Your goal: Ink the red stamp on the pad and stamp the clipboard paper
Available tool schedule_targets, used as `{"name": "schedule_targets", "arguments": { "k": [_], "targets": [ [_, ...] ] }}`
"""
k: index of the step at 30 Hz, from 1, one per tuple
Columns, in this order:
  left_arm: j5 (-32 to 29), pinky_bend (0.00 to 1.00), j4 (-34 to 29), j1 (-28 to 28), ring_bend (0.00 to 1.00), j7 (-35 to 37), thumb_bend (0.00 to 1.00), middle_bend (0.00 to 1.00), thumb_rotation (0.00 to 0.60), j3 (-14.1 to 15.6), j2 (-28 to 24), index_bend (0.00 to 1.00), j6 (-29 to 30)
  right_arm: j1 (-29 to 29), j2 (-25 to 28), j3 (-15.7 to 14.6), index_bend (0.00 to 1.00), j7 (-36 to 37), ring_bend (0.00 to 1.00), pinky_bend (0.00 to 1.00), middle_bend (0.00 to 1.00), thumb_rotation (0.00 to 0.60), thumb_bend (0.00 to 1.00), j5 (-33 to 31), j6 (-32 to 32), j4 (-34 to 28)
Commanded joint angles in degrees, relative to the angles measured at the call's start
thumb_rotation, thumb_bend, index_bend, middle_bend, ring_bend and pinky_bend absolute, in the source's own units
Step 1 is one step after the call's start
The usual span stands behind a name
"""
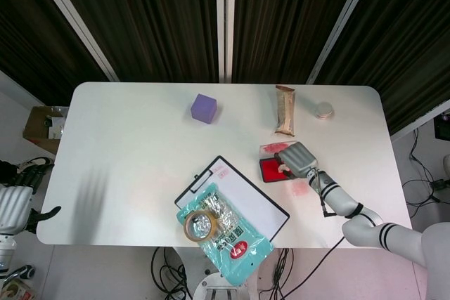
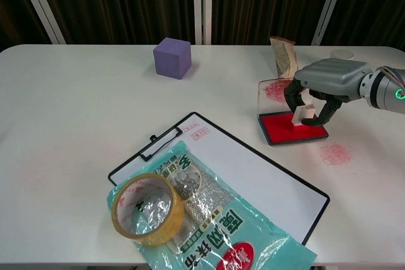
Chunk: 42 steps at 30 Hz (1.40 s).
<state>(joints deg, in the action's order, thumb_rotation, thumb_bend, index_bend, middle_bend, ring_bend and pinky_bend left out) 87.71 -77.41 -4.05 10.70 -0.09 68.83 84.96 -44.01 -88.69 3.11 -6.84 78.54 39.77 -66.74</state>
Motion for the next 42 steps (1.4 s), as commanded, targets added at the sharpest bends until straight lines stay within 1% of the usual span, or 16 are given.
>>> {"name": "schedule_targets", "arguments": {
  "k": [1, 10, 13, 19, 22, 24, 28, 33, 38, 42],
  "targets": [
    [0.0, 0.25, 0.0, 0.0, 0.13, 0.0, 0.00, 0.16, 0.600, 0.0, 0.0, 0.15, 0.0, 0.0, 0.0, -0.1, 1.00, 0.0, 0.89, 1.00, 0.85, 0.600, 0.51, 0.0, 0.1, 0.1],
    [0.0, 0.24, 0.0, 0.1, 0.13, 0.1, 0.00, 0.16, 0.600, -0.1, 0.0, 0.15, 0.1, 0.3, 1.1, 0.6, 1.00, 1.9, 0.89, 1.00, 0.85, 0.600, 0.51, 0.6, 2.6, -1.4],
    [0.0, 0.24, 0.0, 0.1, 0.13, 0.1, 0.00, 0.16, 0.600, 0.0, 0.0, 0.15, 0.0, 0.5, 3.2, 1.0, 1.00, 3.6, 0.89, 1.00, 0.85, 0.600, 0.51, 1.3, 4.0, -4.3],
    [-0.1, 0.24, 0.1, 0.0, 0.13, 0.3, 0.00, 0.16, 0.600, -0.2, -0.1, 0.15, 0.1, 0.7, 9.6, 1.4, 1.00, 6.3, 0.89, 1.00, 0.85, 0.600, 0.51, 5.1, 8.0, -11.6],
    [0.0, 0.24, 0.2, -0.2, 0.13, 0.4, 0.00, 0.16, 0.600, -0.2, 0.1, 0.15, -0.1, 0.3, 10.7, 1.9, 1.00, 8.1, 0.89, 1.00, 0.86, 0.600, 0.51, 6.4, 9.0, -13.4],
    [0.2, 0.24, 0.2, -0.3, 0.13, 0.3, 0.00, 0.16, 0.600, -0.2, 0.3, 0.15, -0.2, -0.5, 10.3, 1.8, 1.00, 8.5, 0.89, 1.00, 0.86, 0.600, 0.51, 7.9, 9.2, -13.2],
    [0.5, 0.24, -0.1, -0.4, 0.13, 0.0, 0.00, 0.16, 0.600, -0.1, 0.2, 0.15, -0.2, -3.5, 9.1, 1.0, 1.00, 9.1, 0.89, 1.00, 0.86, 0.600, 0.50, 10.9, 6.6, -13.2],
    [0.0, 0.24, -0.3, -0.3, 0.13, -0.1, 0.00, 0.16, 0.600, -0.1, 0.0, 0.15, -0.4, -7.3, 6.3, 0.5, 1.00, 10.1, 0.89, 1.00, 0.86, 0.600, 0.49, 15.0, 5.3, -11.6],
    [-0.1, 0.25, -0.4, -0.4, 0.13, -0.3, 0.00, 0.16, 0.600, -0.1, 0.0, 0.15, -0.7, -10.8, 2.8, 0.3, 1.00, 10.1, 0.89, 1.00, 0.86, 0.600, 0.48, 16.0, 2.1, -7.8],
    [-0.3, 0.24, -0.2, -0.3, 0.13, -0.1, 0.00, 0.16, 0.600, -0.2, 0.0, 0.15, -0.5, -12.8, -0.2, 0.1, 1.00, 11.6, 0.89, 1.00, 0.86, 0.600, 0.48, 15.5, 0.0, -4.7]
  ]
}}
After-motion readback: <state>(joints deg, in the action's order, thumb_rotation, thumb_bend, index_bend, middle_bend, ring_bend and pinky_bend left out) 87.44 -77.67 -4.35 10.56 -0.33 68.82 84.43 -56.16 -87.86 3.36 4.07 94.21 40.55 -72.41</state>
